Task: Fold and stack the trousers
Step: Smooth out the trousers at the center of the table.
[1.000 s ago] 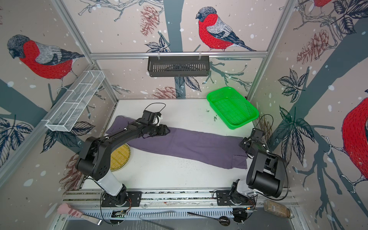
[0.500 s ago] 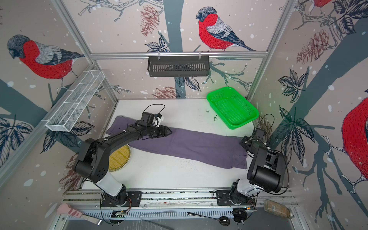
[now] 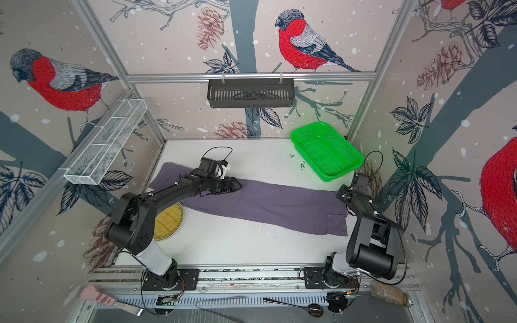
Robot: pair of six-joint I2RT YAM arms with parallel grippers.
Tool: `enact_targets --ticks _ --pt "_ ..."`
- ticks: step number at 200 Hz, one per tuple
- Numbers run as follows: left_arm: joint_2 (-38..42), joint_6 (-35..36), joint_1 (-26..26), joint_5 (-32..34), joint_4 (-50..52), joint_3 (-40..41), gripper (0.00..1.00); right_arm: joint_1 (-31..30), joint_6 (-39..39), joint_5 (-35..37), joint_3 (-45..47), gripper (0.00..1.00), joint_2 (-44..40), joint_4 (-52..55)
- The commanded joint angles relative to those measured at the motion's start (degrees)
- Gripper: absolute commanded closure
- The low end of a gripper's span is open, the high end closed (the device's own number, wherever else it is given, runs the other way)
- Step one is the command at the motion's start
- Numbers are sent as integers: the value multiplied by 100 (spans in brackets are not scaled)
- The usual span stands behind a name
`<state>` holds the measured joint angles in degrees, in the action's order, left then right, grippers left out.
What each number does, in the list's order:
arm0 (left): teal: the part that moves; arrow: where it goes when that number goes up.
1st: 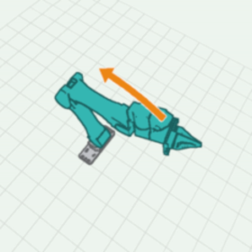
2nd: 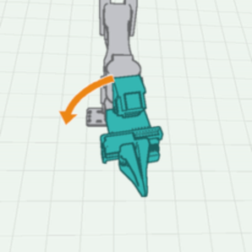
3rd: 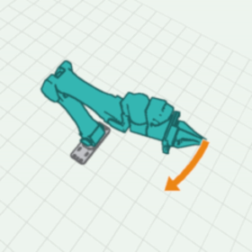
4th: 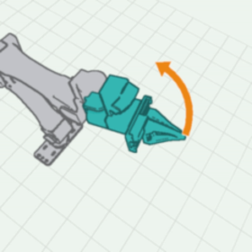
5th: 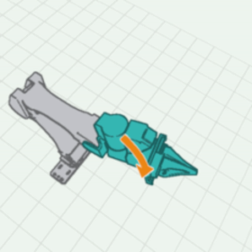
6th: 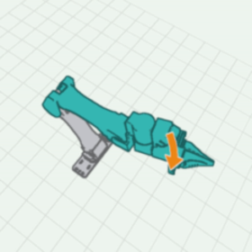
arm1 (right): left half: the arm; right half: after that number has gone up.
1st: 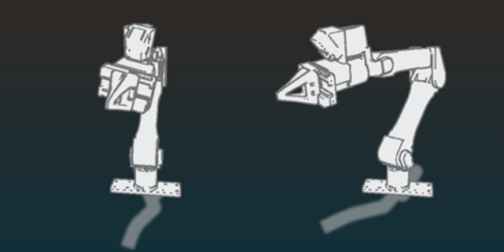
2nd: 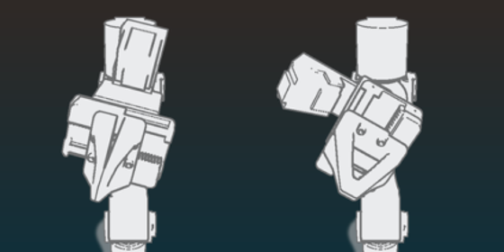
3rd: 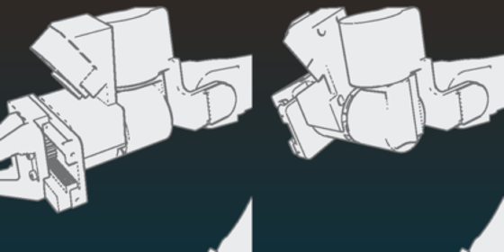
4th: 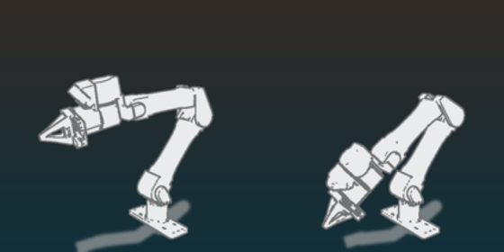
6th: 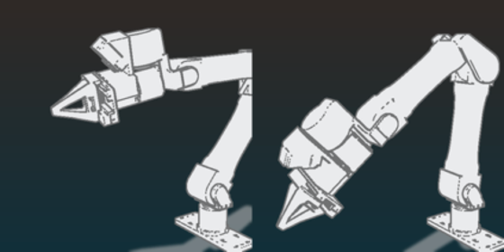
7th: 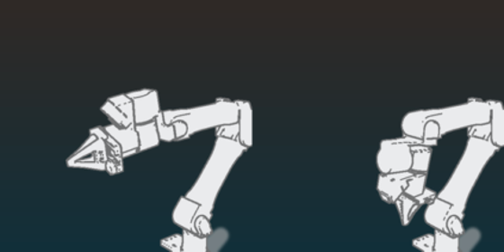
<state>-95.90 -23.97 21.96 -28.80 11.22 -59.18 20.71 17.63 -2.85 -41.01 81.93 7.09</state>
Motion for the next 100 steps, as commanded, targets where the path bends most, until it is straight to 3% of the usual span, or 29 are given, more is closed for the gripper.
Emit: enact_targets --ticks 1,47,100 --pt "-37 116 1 -102 -32 -36 28 -8 -102 189 -47 86 -41 31" --pt "-28 125 2 -77 0 -33 28 -59 -46 245 -262 90 25 -19" --pt "-80 122 0 -105 -28 -6 28 -130 -84 274 -409 84 339 -218"
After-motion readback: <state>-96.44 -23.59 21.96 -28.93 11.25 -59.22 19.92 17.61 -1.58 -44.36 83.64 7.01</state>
